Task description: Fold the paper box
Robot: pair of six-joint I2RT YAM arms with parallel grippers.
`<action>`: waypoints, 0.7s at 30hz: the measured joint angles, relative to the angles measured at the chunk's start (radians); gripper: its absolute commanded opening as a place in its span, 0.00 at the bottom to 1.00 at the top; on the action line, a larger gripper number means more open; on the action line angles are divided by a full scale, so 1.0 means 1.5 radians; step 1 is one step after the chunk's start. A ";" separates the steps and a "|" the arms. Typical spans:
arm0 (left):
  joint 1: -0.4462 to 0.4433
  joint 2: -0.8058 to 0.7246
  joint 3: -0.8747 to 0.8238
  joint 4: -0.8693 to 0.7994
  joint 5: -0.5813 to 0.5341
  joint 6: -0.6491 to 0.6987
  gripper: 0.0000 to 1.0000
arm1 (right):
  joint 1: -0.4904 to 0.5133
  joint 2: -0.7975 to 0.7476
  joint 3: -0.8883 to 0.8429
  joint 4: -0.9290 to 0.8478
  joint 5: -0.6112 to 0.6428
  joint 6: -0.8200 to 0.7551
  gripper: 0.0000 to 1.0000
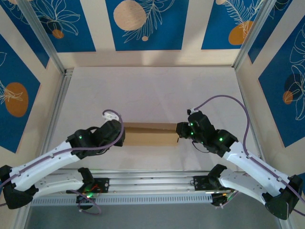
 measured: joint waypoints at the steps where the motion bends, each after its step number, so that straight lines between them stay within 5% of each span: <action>1: 0.000 -0.005 0.001 0.000 0.008 0.005 0.25 | 0.000 0.000 0.000 0.000 0.001 0.000 0.21; 4: 0.001 -0.015 0.012 -0.001 0.027 0.021 0.30 | 0.003 0.000 0.000 0.000 0.002 0.000 0.21; 7: 0.020 -0.017 0.034 -0.003 0.037 0.022 0.48 | 0.006 0.000 0.000 0.000 0.006 0.000 0.21; 11: 0.103 -0.007 0.060 0.000 0.060 0.016 0.59 | 0.009 -0.002 0.000 -0.002 0.010 0.000 0.21; 15: 0.172 0.025 0.060 0.013 0.106 0.017 0.60 | 0.011 -0.004 0.000 -0.005 0.011 0.000 0.21; 21: 0.195 0.063 0.036 0.064 0.157 0.015 0.57 | 0.012 -0.004 0.000 -0.007 0.012 0.000 0.21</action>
